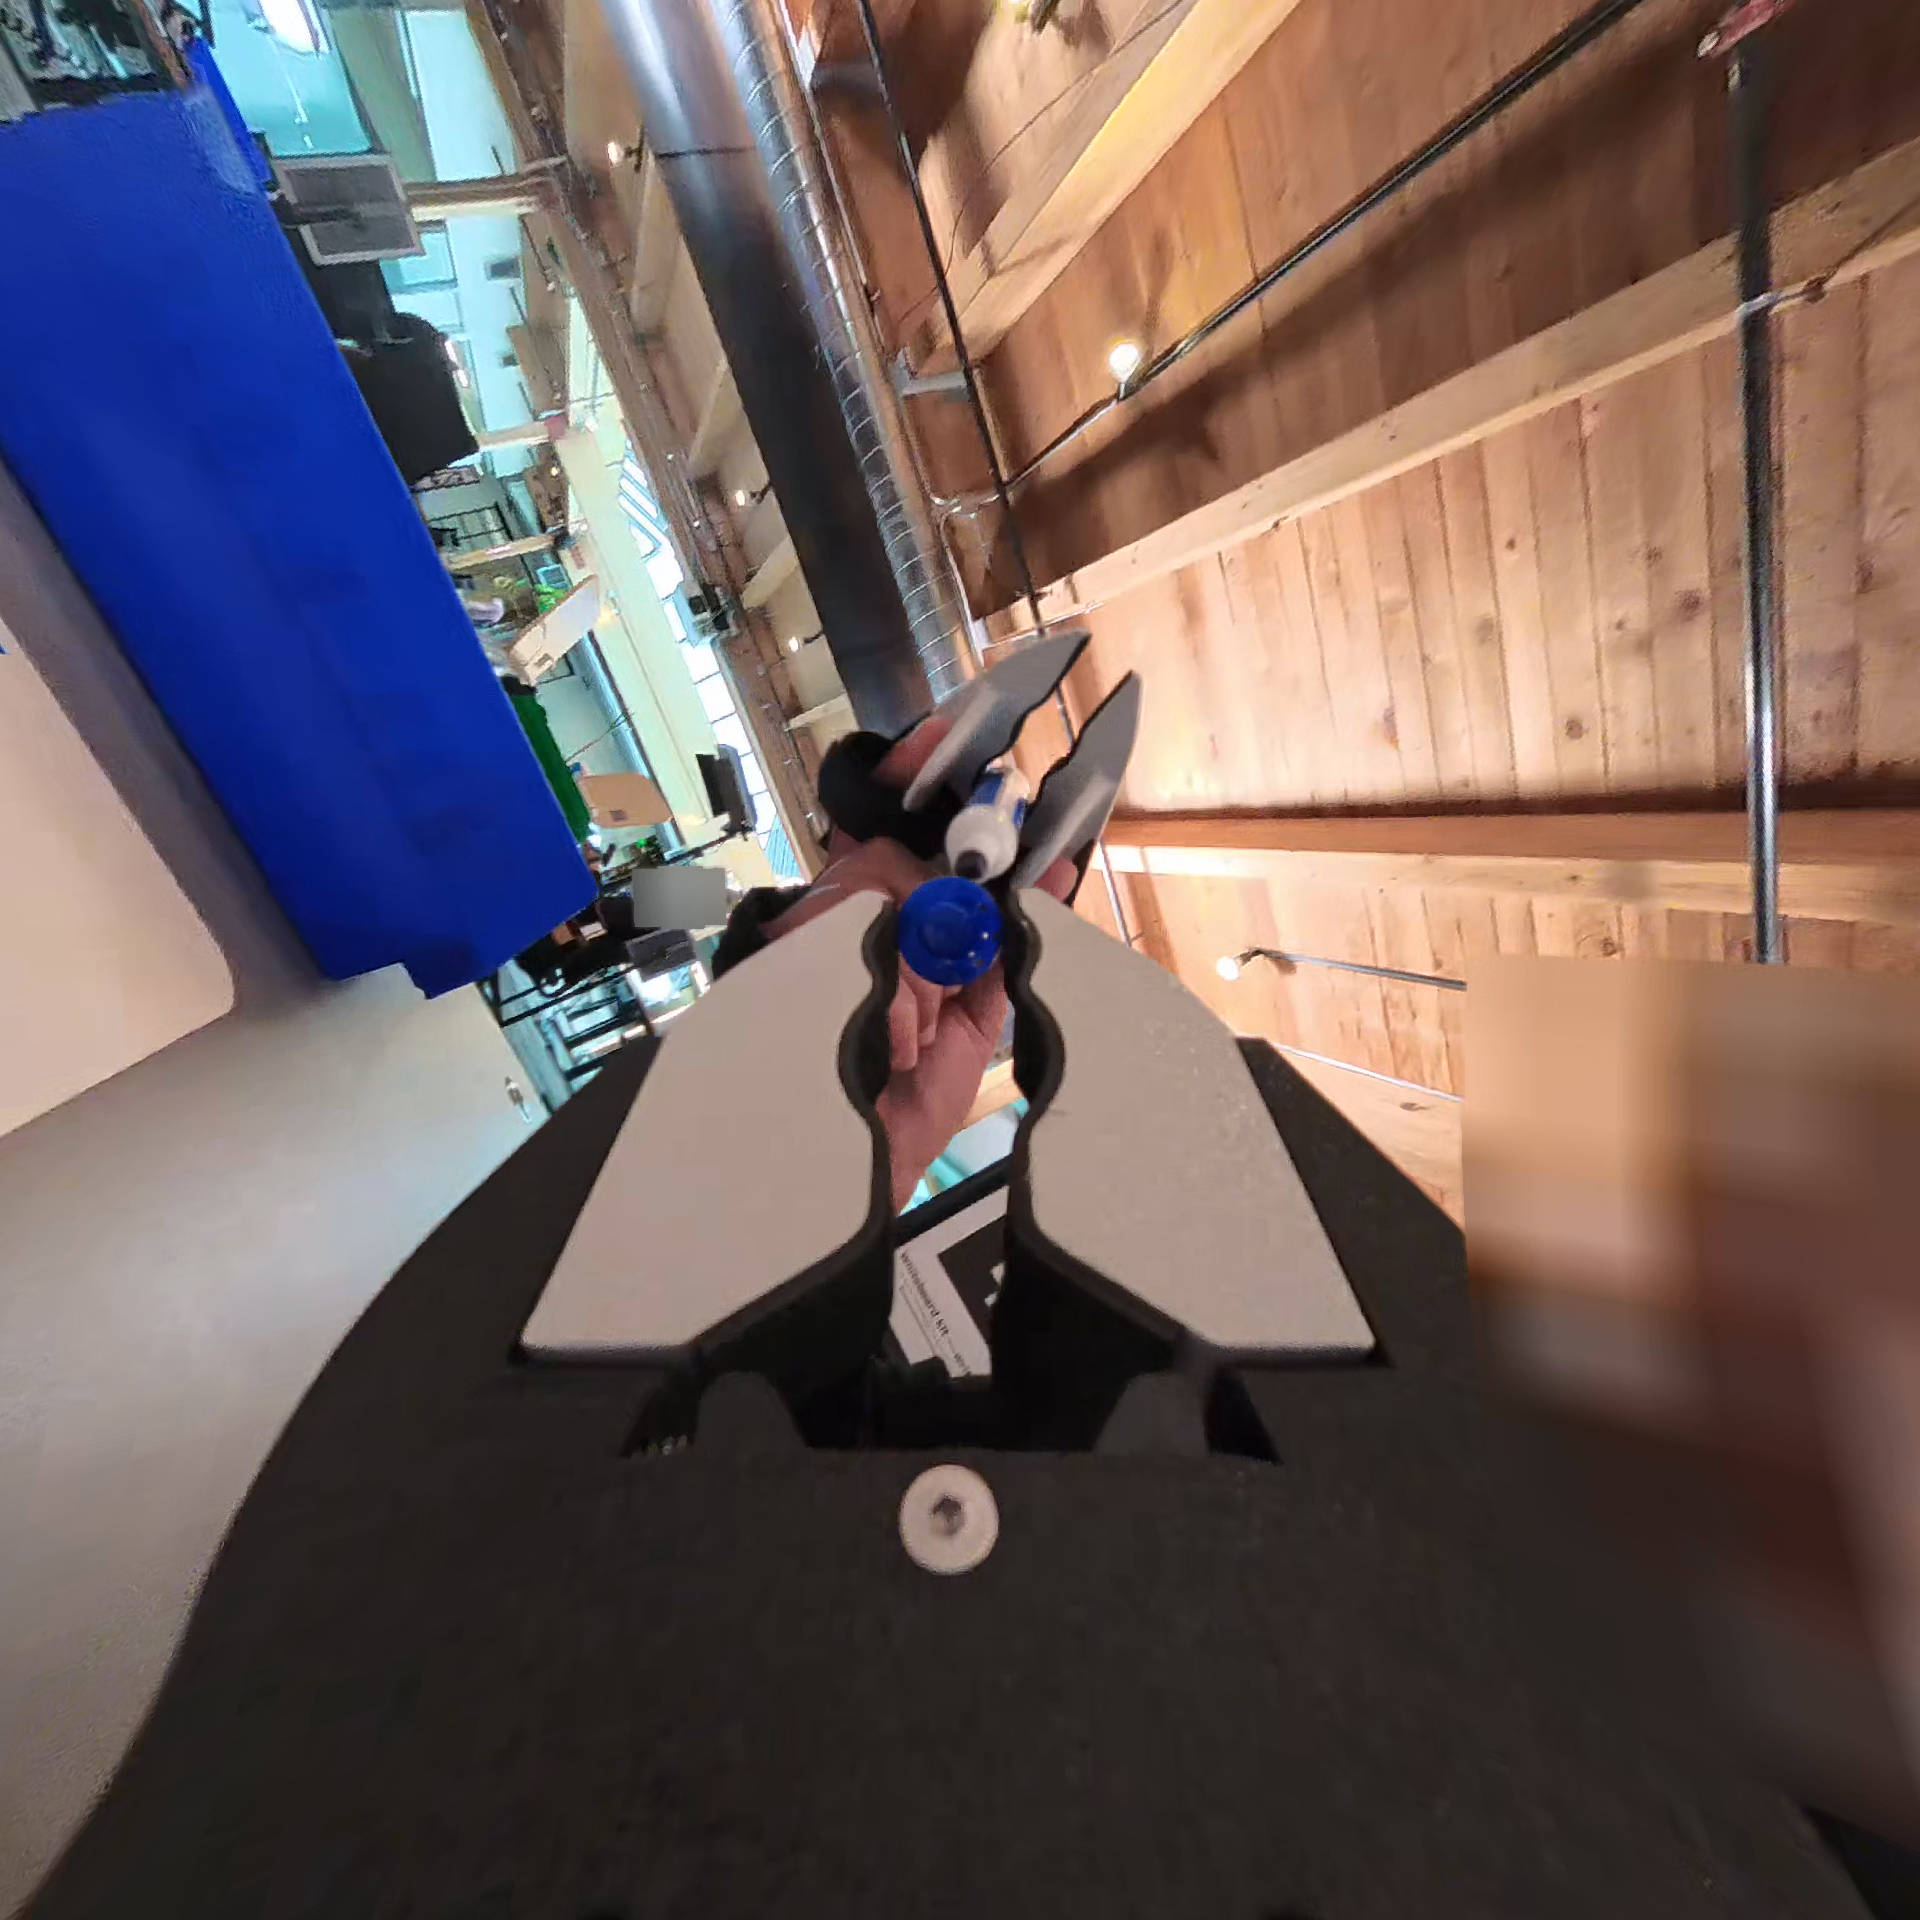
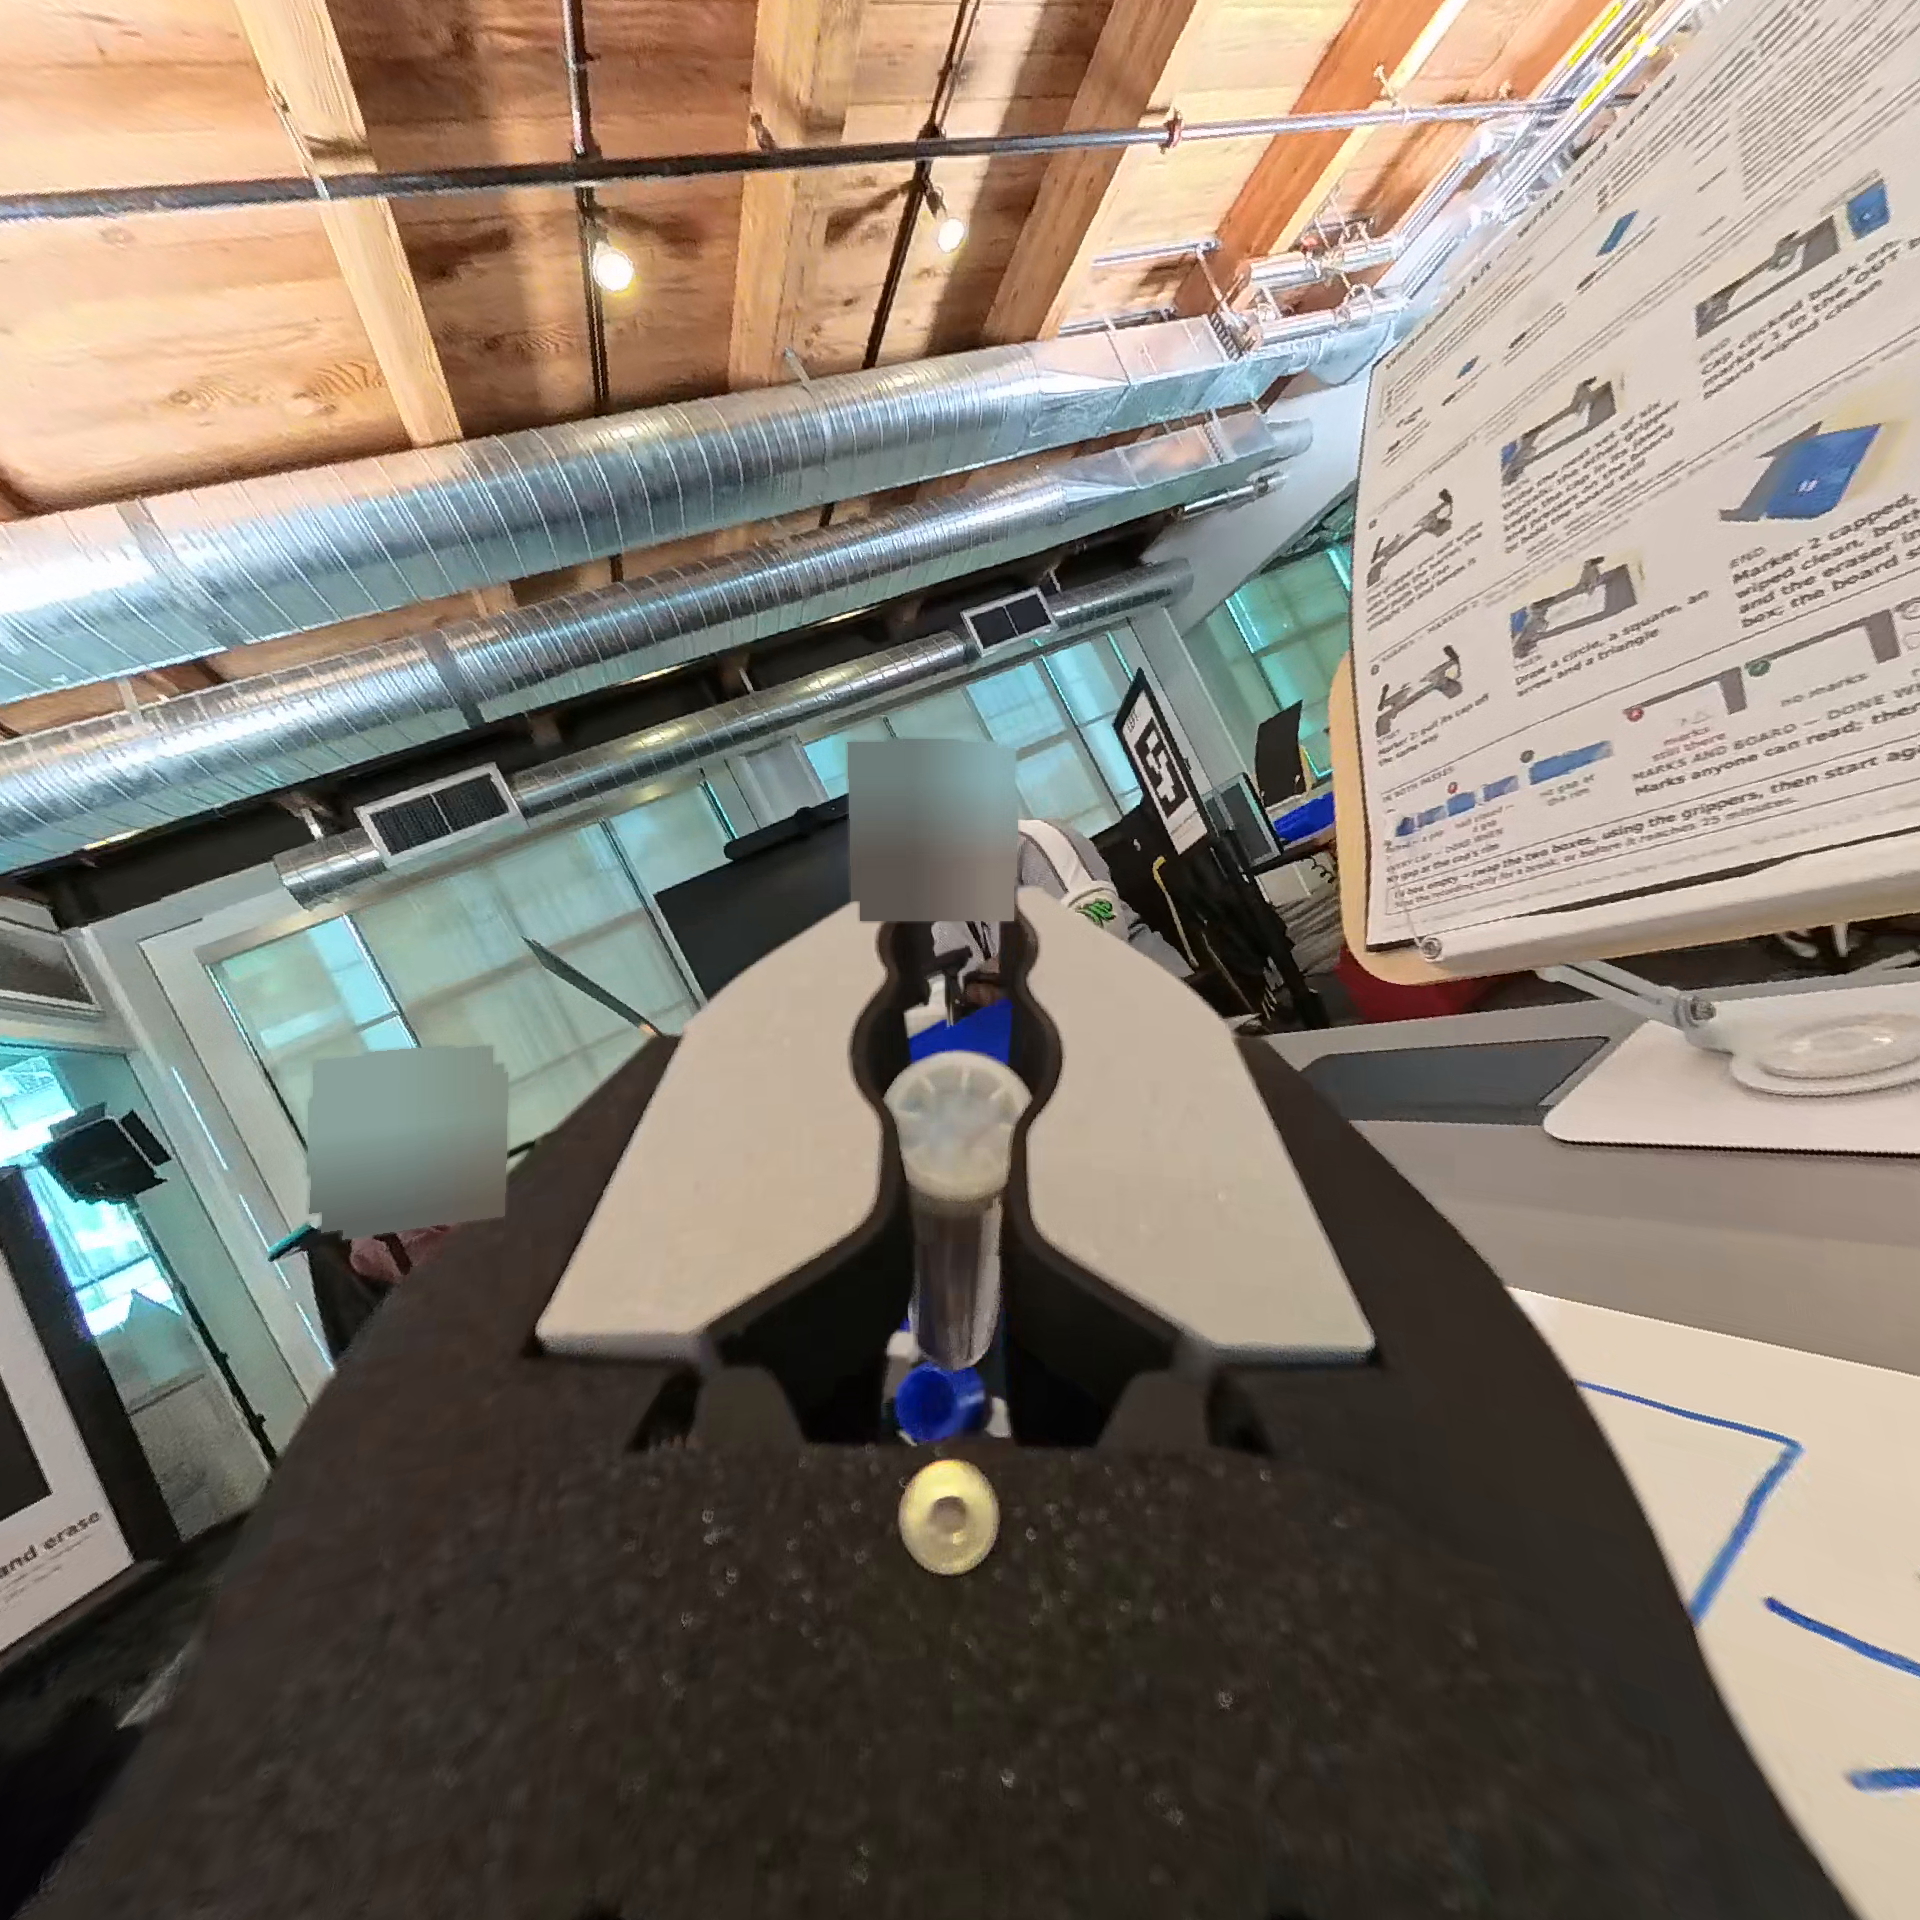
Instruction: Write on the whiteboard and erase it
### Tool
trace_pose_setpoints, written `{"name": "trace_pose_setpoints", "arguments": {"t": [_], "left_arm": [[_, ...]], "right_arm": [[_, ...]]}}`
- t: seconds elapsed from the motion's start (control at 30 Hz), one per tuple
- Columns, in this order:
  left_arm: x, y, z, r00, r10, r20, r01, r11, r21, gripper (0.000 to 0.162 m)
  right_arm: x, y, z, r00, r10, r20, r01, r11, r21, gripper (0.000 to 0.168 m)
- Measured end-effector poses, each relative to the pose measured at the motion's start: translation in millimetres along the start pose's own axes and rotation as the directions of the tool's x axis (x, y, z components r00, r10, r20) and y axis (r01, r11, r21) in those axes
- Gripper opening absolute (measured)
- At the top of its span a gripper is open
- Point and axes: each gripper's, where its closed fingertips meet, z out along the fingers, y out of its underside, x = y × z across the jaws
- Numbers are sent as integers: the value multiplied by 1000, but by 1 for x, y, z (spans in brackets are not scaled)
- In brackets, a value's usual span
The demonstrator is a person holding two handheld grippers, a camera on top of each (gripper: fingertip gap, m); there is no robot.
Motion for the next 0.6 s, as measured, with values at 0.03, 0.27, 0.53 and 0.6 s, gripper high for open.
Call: {"name": "trace_pose_setpoints", "arguments": {"t": [0.03, 0.27, 0.53, 0.6], "left_arm": [[-1, -2, -2, 1000, -10, -9, 10, 1000, 18, 18], [7, -3, 1, 997, -15, -74, 17, 1000, 26, 18], [5, 4, 10, 994, -54, -92, 59, 997, 56, 18], [3, -2, 8, 995, -58, -79, 67, 991, 113, 17]], "right_arm": [[-2, 0, 0, 1000, 9, 6, -9, 1000, 8, 14], [-7, 7, 3, 999, 24, 28, -24, 1000, -3, 14], [-9, 11, 3, 999, 8, 39, -9, 999, 33, 14], [-5, 16, -1, 999, 13, 33, -15, 998, 55, 14]]}}
